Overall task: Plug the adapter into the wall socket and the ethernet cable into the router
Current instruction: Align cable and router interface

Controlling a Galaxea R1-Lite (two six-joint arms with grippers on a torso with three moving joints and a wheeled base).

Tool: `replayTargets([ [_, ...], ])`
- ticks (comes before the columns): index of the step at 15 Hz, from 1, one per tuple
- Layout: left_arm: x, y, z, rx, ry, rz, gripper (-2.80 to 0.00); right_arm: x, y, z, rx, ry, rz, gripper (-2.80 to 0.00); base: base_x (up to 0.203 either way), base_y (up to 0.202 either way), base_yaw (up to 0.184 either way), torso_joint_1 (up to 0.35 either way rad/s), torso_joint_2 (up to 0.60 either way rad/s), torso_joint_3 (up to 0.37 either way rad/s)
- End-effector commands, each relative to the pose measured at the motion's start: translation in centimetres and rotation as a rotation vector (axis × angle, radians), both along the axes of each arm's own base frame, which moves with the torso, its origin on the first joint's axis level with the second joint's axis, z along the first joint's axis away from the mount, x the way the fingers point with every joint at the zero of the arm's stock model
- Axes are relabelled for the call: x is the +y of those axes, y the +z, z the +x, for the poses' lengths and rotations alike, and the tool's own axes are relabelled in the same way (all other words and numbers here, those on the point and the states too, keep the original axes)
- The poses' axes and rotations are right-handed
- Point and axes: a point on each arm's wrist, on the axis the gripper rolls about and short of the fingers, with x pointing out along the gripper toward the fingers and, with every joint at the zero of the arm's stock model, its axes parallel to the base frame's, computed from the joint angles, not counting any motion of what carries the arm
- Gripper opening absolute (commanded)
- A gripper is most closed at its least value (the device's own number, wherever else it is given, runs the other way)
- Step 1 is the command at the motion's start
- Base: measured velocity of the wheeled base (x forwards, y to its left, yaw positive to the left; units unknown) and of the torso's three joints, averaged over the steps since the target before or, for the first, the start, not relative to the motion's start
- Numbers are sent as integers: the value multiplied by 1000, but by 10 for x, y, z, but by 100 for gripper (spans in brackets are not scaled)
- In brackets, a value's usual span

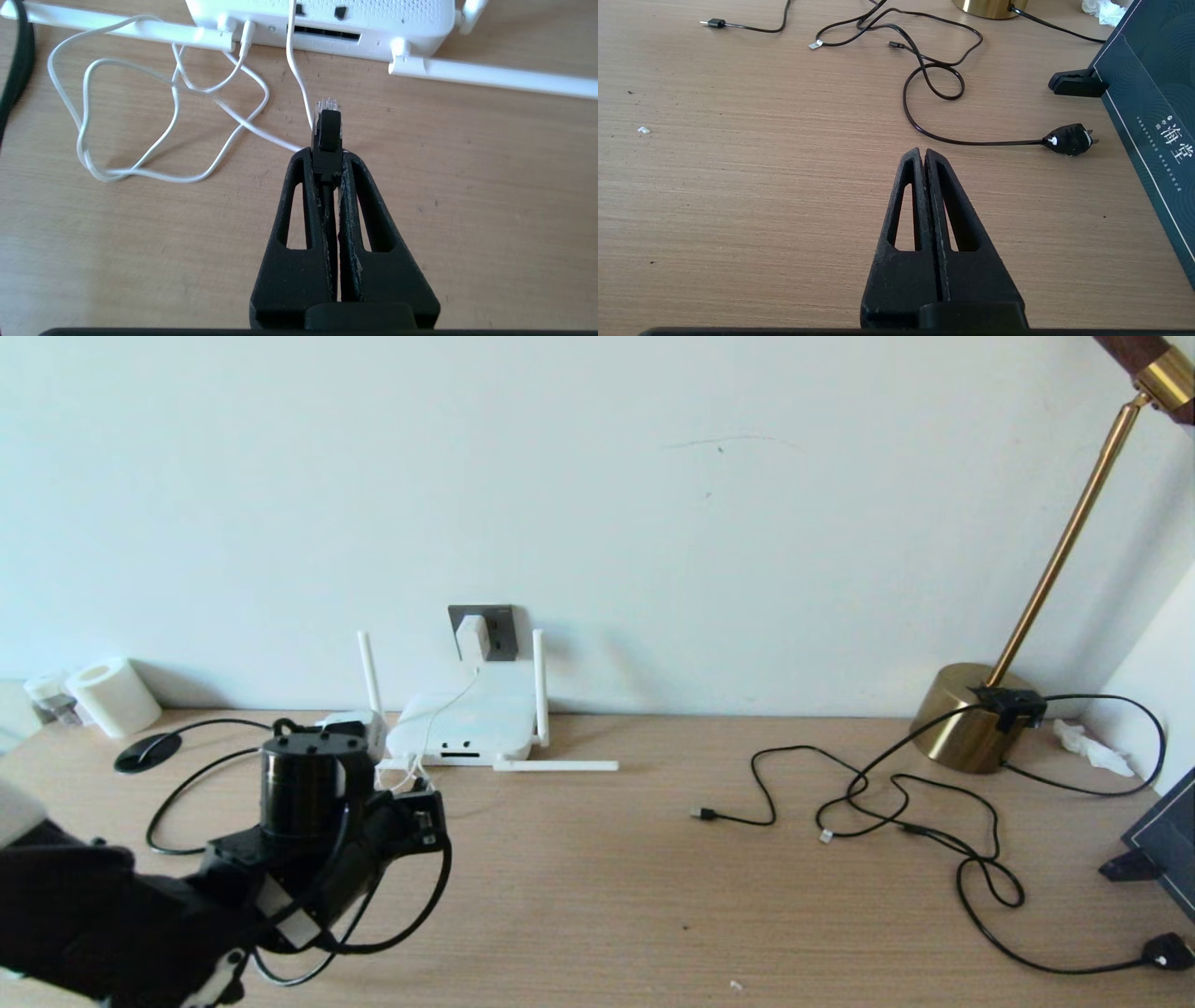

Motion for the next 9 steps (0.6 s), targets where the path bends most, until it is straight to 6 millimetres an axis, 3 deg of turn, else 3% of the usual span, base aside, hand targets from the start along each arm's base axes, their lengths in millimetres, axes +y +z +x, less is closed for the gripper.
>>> replayTargets([
  [1, 0, -14, 6, 28, 10, 12, -280, 0, 0, 0, 4, 1, 0, -280, 0, 0, 0, 0, 0, 0],
  [4, -5, -24, 19, 43, -7, 12, -280, 0, 0, 0, 2, 1, 0, -280, 0, 0, 0, 0, 0, 0],
  [9, -10, -20, 29, 29, -88, -39, -280, 0, 0, 0, 2, 1, 0, -280, 0, 0, 0, 0, 0, 0],
])
